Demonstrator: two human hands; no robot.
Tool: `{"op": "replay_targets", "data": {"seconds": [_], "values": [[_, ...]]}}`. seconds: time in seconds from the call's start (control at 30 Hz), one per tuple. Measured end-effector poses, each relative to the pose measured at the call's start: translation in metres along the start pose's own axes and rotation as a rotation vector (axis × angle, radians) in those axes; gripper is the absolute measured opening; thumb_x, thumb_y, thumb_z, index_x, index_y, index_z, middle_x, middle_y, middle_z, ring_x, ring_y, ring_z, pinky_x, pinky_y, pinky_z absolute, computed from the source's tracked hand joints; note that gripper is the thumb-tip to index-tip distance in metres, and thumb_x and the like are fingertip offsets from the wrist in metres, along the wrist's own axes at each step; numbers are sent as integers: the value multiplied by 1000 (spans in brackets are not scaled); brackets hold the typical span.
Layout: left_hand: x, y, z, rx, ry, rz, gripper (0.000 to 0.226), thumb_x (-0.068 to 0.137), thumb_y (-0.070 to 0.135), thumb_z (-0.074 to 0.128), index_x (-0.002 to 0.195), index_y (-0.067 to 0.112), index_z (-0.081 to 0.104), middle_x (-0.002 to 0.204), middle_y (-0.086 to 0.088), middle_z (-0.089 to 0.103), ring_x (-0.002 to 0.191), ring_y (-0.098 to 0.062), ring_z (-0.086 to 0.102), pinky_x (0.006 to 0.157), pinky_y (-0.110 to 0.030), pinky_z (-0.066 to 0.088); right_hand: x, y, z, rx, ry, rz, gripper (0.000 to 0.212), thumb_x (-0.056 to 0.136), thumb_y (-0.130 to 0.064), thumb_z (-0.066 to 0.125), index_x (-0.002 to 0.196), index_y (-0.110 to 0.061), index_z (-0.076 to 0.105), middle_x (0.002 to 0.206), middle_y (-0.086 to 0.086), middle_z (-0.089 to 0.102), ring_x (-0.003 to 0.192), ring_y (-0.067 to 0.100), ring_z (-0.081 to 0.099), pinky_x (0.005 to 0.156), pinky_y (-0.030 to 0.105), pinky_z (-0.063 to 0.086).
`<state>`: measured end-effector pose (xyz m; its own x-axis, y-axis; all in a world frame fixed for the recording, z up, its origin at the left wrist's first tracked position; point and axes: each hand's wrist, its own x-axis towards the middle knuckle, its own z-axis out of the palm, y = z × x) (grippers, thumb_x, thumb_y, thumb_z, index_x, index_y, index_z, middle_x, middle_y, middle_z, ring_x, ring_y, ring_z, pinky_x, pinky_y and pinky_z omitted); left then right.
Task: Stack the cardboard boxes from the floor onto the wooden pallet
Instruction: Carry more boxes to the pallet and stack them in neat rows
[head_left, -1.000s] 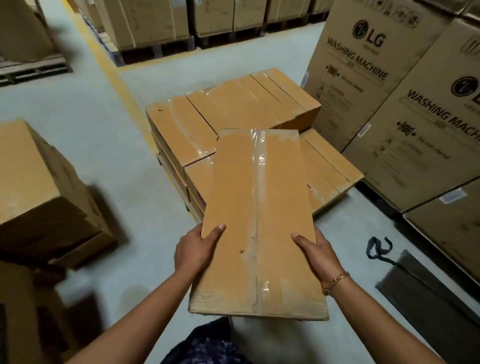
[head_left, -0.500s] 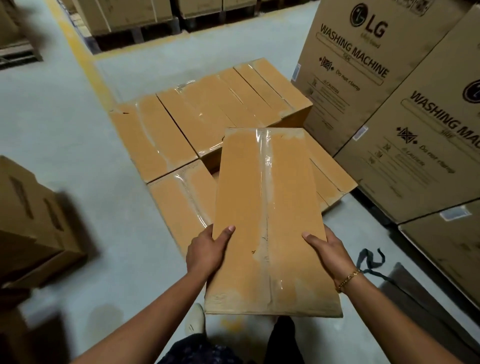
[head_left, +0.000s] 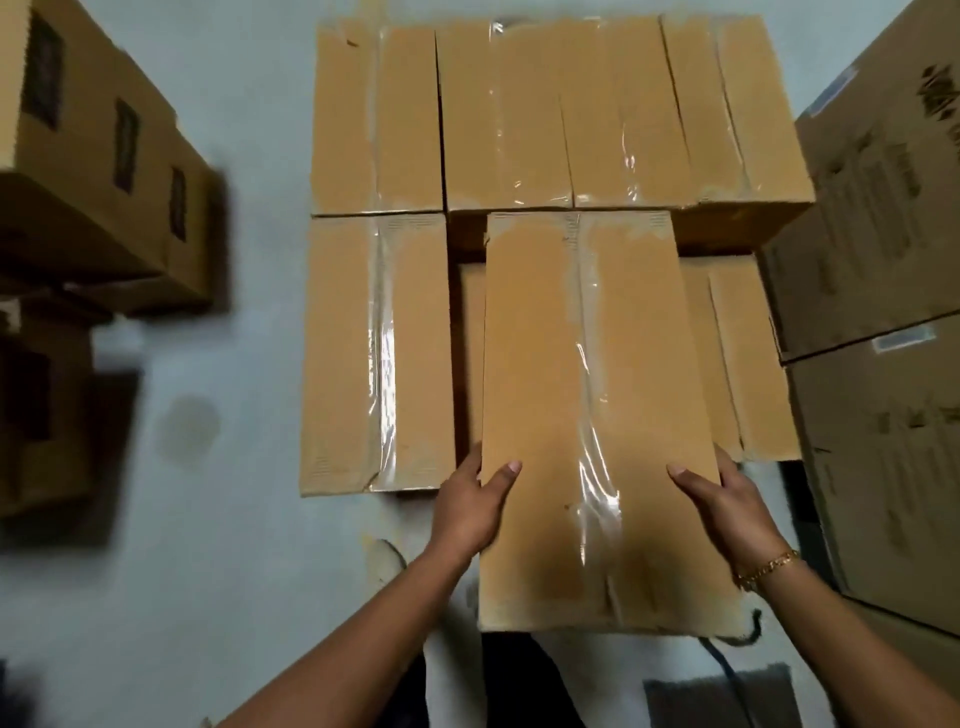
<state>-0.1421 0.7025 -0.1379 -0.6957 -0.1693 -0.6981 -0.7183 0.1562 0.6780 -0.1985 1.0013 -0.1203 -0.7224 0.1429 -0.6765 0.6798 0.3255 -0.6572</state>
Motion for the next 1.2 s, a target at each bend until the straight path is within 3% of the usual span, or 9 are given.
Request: {"op": "replay_targets", "data": {"seconds": [0.1,0.23,0.4,0.53,0.77,0.87,0.97,1.1,1.2], "values": [[4,-31,26,-175,9,-100,66,89,55,72,148,29,55,134,12,68,123,-10,63,111,-38,48,29,28,-11,-53,-43,16,95,67,-71,81,149,-39,47,144,-5,60,133,24,54,113,55,43],[20,-71,46,-297,24,-179,62,87,49,77,144,35,59,125,13,73,115,-8,68,107,-41,52,50,56,5,-83,-81,-15,54,95,-27,70,146,-33,53,130,-3,67,120,22,61,106,47,48],[49,-114,55,-294,72,-221,50,93,39,75,141,33,62,123,11,74,112,-9,69,104,-38,53,81,102,34,-45,-103,9,52,97,-26,68,146,-35,52,125,-9,64,113,17,59,92,42,49],[73,-141,62,-289,105,-228,52,93,41,75,142,34,60,125,11,73,113,-9,68,103,-38,53,109,139,56,-22,-89,13,53,97,-32,68,146,-36,51,130,-4,63,115,25,58,97,51,51],[103,-187,78,-474,265,-318,43,87,25,83,126,16,69,112,-1,78,87,-6,75,72,-19,58,133,178,90,-18,-49,-4,56,97,-36,68,148,-33,47,134,-1,59,115,27,57,97,50,50],[112,-194,79,-576,333,-382,61,80,25,88,131,6,60,118,-6,74,90,-12,74,71,-21,57,139,183,98,8,-55,-9,71,84,-51,73,149,-34,49,129,-8,63,112,19,60,91,43,53],[122,-200,76,-566,375,-390,87,81,26,88,152,7,41,117,5,64,94,-4,62,70,-13,44,147,189,106,43,-38,-16,61,93,-38,73,149,-30,50,124,-10,64,111,16,59,88,38,51],[133,-209,74,-577,363,-365,94,81,27,88,156,8,36,103,13,56,86,4,53,77,-18,41,154,193,116,85,-10,-31,52,99,-27,66,148,-27,51,122,-12,64,112,14,59,93,39,49],[138,-212,72,-597,373,-344,93,78,29,90,153,9,40,100,9,58,86,1,57,69,-18,42,156,193,118,101,-9,-40,51,99,-25,66,148,-26,52,123,-13,65,113,12,59,98,41,48]]}}
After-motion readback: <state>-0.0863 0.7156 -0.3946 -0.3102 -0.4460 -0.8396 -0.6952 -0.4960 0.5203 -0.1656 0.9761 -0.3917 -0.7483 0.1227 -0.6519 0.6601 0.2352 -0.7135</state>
